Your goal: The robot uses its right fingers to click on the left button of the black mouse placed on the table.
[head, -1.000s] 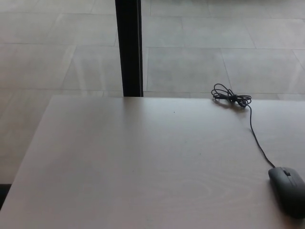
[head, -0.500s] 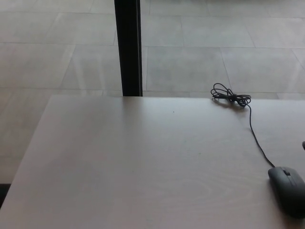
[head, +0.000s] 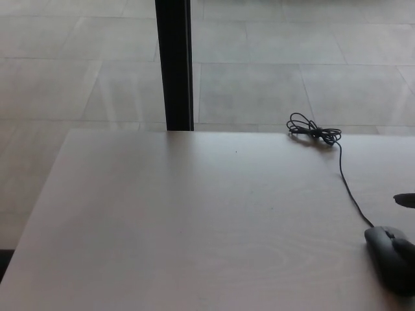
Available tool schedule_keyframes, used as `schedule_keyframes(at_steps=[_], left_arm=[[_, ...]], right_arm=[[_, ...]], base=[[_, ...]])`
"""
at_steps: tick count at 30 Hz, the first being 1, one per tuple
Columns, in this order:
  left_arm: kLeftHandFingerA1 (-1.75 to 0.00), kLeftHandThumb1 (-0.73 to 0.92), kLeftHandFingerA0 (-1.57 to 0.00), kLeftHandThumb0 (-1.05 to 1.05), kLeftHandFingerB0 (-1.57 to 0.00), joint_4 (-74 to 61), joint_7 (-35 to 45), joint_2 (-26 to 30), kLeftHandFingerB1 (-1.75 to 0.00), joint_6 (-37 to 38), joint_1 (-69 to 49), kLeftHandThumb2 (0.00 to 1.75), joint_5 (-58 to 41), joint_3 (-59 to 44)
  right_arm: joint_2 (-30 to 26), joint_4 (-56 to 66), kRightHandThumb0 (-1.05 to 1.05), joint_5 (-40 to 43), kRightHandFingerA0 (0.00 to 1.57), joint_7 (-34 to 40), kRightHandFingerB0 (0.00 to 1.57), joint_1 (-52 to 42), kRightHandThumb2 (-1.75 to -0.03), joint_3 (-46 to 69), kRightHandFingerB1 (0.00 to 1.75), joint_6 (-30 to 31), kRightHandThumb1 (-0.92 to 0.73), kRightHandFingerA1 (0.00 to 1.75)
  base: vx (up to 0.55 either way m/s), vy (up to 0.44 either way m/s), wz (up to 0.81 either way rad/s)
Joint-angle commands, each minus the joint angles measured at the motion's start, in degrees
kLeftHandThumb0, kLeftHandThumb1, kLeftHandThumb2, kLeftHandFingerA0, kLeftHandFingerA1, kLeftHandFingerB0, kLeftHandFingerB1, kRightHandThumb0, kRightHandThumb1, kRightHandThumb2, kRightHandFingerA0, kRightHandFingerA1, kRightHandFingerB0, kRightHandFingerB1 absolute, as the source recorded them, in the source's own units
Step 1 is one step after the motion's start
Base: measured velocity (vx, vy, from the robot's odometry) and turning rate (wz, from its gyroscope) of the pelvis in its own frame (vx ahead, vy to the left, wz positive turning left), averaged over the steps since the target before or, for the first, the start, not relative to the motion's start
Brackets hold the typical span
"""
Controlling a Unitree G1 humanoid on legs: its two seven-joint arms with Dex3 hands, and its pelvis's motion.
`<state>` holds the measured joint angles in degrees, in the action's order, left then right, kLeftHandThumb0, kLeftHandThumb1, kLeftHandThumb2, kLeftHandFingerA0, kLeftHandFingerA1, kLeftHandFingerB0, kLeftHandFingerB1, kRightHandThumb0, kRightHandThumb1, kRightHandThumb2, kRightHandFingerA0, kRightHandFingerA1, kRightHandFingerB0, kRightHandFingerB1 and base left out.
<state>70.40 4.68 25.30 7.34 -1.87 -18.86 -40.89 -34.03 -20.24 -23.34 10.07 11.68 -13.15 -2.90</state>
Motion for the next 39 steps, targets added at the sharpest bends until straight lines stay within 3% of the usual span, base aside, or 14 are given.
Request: schedule_keyframes(at_steps=[1,3,4,5,6,13,14,20,21,23,24,29,30,39], left_arm=[[-0.62,0.92,-0.86,-0.92,-0.61,0.30,-1.01,2.12,-0.49,1.14,0.43,0.82,-0.65,0.38],[-0.61,0.92,-0.87,-0.92,-0.60,0.47,-0.80,2.32,-0.49,1.13,0.66,0.83,-0.70,0.32],[-0.59,0.92,-0.85,-0.93,-0.60,0.38,-0.66,2.27,-0.48,1.12,0.70,0.79,-0.98,0.08],[-0.59,0.92,-0.85,-0.93,-0.60,0.25,-0.43,2.15,-0.48,1.12,0.71,0.79,-1.40,-0.28],[-0.59,0.92,-0.80,-0.92,-0.55,0.20,-0.40,2.26,-0.47,1.01,0.84,0.80,-1.42,-0.29],[-0.62,0.82,-0.76,-0.95,-0.59,0.14,-0.47,2.18,-0.52,1.49,0.54,0.93,-0.61,0.42],[-0.57,0.92,-0.77,-0.89,-0.60,-0.03,-0.49,2.17,-0.47,1.29,0.48,0.81,-0.55,0.52],[-0.59,0.92,-0.78,-0.91,-0.58,0.24,-0.32,2.18,-0.48,1.18,0.57,0.80,-1.14,0.14],[-0.57,0.92,-0.77,-0.90,-0.62,0.31,-0.36,2.21,-0.47,1.15,0.56,0.80,-1.03,0.27],[-0.57,0.92,-0.77,-0.90,-0.62,0.36,-0.37,2.24,-0.47,1.15,0.56,0.80,-1.03,0.36],[-0.57,0.92,-0.77,-0.89,-0.61,0.13,-0.32,2.29,-0.47,1.21,0.40,0.81,-0.78,0.65],[-0.58,0.92,-0.79,-0.91,-0.59,0.44,-0.53,2.44,-0.49,0.90,0.60,0.79,-1.26,0.77],[-0.62,0.81,-0.78,-0.97,-0.58,0.55,-0.32,2.41,-0.53,1.05,0.58,0.93,-1.34,0.76],[-0.61,0.92,-0.83,-0.91,-0.61,0.01,-0.81,2.37,-0.50,1.99,0.40,0.84,-0.77,1.94]], right_arm=[[-5.76,-6.85,-0.76,-18.43,0.37,10.24,0.30,3.45,-1.09,-8.56,0.47,-5.57,-0.72,0.58],[-6.10,-7.68,-0.77,-20.27,0.34,10.43,0.30,4.37,-1.11,-10.37,0.47,-4.57,-0.74,0.57],[-6.12,-7.89,-0.73,-20.43,0.39,10.85,0.41,4.51,-0.67,-10.70,0.33,-4.60,-0.86,0.45],[-6.20,-8.05,-0.73,-20.68,0.39,11.40,0.41,4.56,-0.67,-11.09,0.33,-4.63,-0.86,0.45],[-6.26,-7.77,-0.77,-21.36,0.31,10.49,0.32,4.54,-1.08,-11.95,0.48,-3.66,-0.72,0.55],[-5.57,-8.82,-0.76,-21.47,0.33,12.22,0.33,4.60,-1.09,-14.11,0.48,-5.20,-0.73,0.57],[-5.49,-9.37,-0.75,-21.37,0.35,12.91,0.33,4.79,-1.09,-14.30,0.48,-5.97,-0.73,0.57],[-5.38,-9.86,-0.75,-23.08,0.34,14.28,0.31,5.57,-1.10,-15.22,0.48,-4.86,-0.74,0.57],[-5.32,-10.15,-0.72,-23.09,0.38,14.29,0.40,5.81,-0.67,-15.08,0.32,-4.73,-0.88,0.45],[-5.19,-10.51,-0.72,-23.32,0.38,14.47,0.40,5.97,-0.67,-14.94,0.32,-4.85,-0.88,0.45],[-5.14,-10.47,-0.75,-22.99,0.37,14.46,0.31,5.75,-1.10,-14.62,0.47,-4.95,-0.73,0.58],[-5.18,-10.69,-0.74,-23.45,0.36,14.41,0.31,5.31,-1.09,-14.08,0.48,-5.80,-0.73,0.58],[-5.04,-11.14,-0.75,-23.34,0.36,14.51,0.31,5.39,-1.10,-14.00,0.48,-6.32,-0.73,0.57],[-4.09,-13.14,-0.75,-23.66,0.33,15.21,0.34,5.92,-1.10,-13.29,0.49,-7.83,-0.74,0.57]], base=[[0.00,0.000,0.00],[0.00,0.000,0.00],[0.00,0.000,0.00],[0.00,0.000,0.00],[0.00,0.000,0.00],[0.00,0.000,0.00],[0.00,0.000,0.00],[0.00,0.000,0.00],[0.00,0.000,0.00],[0.00,0.000,0.00],[0.00,0.000,0.00],[0.00,0.000,0.00],[0.00,0.000,0.00],[0.00,0.000,0.00]])
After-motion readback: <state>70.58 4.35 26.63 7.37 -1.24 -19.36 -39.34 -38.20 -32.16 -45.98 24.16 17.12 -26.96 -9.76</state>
